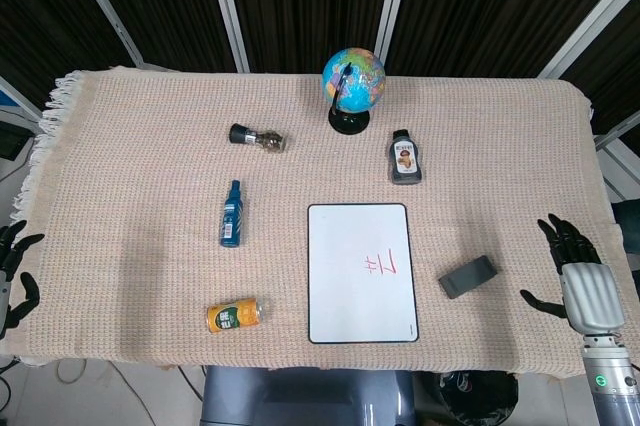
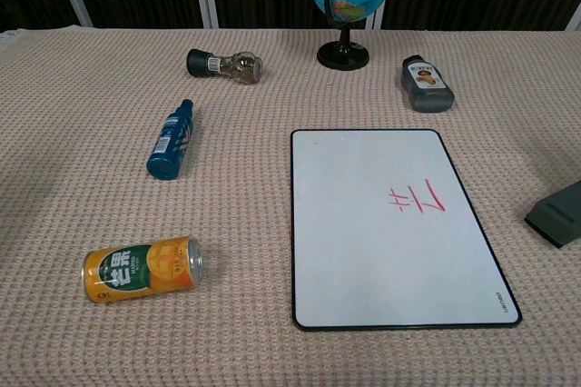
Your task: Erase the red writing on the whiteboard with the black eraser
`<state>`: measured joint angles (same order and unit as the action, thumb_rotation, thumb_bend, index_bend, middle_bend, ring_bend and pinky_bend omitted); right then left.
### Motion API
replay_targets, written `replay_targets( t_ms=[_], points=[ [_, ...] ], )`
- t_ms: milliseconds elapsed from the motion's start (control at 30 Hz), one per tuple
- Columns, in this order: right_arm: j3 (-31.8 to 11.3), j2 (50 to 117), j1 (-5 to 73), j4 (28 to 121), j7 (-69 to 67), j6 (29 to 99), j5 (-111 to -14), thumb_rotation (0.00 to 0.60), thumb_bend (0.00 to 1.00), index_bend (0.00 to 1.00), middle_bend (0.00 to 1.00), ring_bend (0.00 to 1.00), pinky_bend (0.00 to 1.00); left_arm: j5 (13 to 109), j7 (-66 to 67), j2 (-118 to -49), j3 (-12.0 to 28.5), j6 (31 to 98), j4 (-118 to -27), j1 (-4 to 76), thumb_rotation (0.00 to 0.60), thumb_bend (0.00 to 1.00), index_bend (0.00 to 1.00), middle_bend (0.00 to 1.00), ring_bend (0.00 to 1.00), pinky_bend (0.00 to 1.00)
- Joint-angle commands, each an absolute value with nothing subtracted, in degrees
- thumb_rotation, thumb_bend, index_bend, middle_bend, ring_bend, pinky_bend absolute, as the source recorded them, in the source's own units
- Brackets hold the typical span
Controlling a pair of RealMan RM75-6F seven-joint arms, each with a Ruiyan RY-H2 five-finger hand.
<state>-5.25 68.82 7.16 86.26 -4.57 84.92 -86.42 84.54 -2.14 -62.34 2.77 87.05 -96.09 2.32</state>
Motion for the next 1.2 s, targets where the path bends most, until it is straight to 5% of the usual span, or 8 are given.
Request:
replay_targets(
  t_ms=[33, 700, 1200],
  points=[
    [-5.23, 68.85, 7.2, 86.19, -4.55, 84.88, -86.46, 0.6, 0.07, 0.0, 0.0, 0.03, 0.15, 84.48, -2.05, -62.38, 2.74, 86.93, -96.06, 2.34, 0.6, 0.74, 0.18, 0.04, 0.0, 0.01],
    [-1.66, 61.62, 12.88, 86.55, -11.37, 73.12, -90.67, 0.6, 0.07, 0.0, 0.05, 0.03, 0.15, 84.16, -1.48, -62.7, 2.77, 86.69, -96.47, 2.39, 0.6, 0.74, 0.18, 0.04, 0.0, 0.01],
    [2.47, 65.17, 21.49, 74.07, -20.64, 64.52, -98.77, 0.6, 0.1, 0.0, 0.14, 0.11, 0.15, 83.9, -0.78, -62.94, 2.84, 86.6, -96.45, 2.44, 0.6, 0.74, 0.18, 0.04, 0.0, 0.01]
  ],
)
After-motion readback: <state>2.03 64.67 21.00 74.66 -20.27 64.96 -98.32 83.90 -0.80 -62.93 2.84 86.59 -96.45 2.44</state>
